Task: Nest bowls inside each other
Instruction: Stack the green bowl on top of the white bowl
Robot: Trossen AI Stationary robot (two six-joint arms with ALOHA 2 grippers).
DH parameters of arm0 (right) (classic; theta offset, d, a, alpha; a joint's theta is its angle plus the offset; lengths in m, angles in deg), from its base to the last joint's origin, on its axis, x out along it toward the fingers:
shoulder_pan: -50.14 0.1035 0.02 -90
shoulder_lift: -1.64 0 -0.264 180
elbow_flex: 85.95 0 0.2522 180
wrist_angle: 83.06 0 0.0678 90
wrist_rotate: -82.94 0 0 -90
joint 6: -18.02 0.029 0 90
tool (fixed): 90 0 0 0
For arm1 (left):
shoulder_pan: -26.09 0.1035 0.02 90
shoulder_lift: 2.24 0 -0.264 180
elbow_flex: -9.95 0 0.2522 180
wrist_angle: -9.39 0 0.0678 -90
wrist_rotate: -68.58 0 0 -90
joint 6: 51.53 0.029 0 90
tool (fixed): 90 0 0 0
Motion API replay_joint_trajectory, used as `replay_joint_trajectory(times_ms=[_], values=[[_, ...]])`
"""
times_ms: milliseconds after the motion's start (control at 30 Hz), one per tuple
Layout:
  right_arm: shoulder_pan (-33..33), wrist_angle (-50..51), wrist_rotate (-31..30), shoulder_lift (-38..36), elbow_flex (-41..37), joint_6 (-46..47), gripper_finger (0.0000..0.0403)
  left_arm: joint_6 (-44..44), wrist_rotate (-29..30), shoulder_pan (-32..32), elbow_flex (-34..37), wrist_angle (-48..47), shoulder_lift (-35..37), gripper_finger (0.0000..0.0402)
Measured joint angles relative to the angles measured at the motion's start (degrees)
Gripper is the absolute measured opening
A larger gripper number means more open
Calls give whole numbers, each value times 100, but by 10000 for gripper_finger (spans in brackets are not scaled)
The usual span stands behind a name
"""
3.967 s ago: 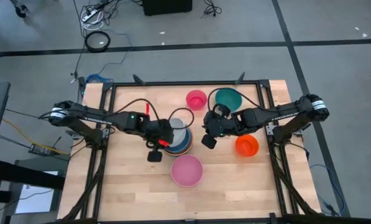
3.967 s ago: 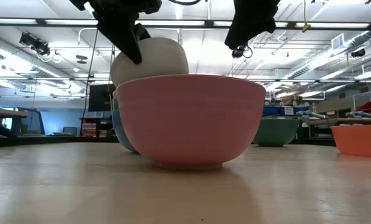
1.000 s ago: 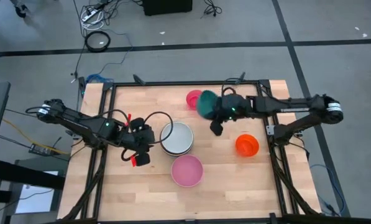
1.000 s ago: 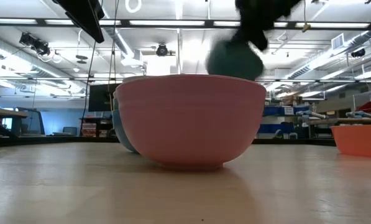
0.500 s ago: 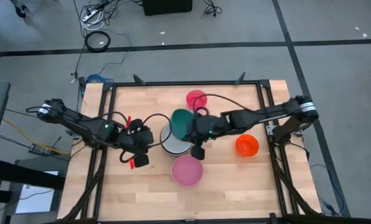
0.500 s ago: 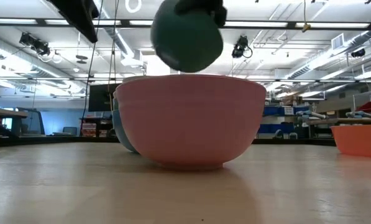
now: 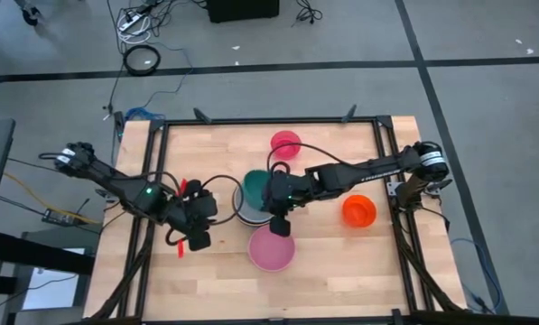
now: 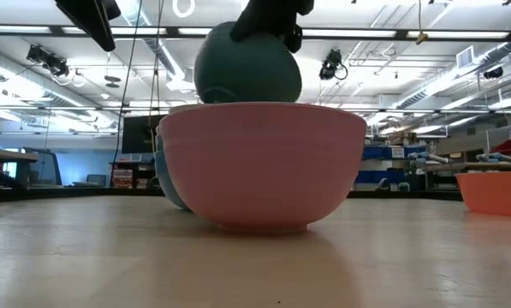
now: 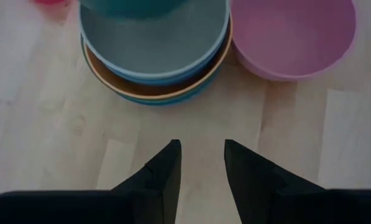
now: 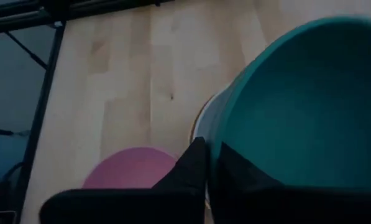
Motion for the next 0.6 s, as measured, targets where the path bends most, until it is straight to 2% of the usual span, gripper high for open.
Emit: replay_joint_trajectory(times_ms=[367,467,600], values=[[31,83,8,-2,0,291,128,-76,48,-83,0,202,0,131],[96,150,-68,-79,-2,329,142,191,53,-109,2,874,-1,131],[310,238,-582,-320,-2,360,144,687,26,-226,2,1858,-11,131]])
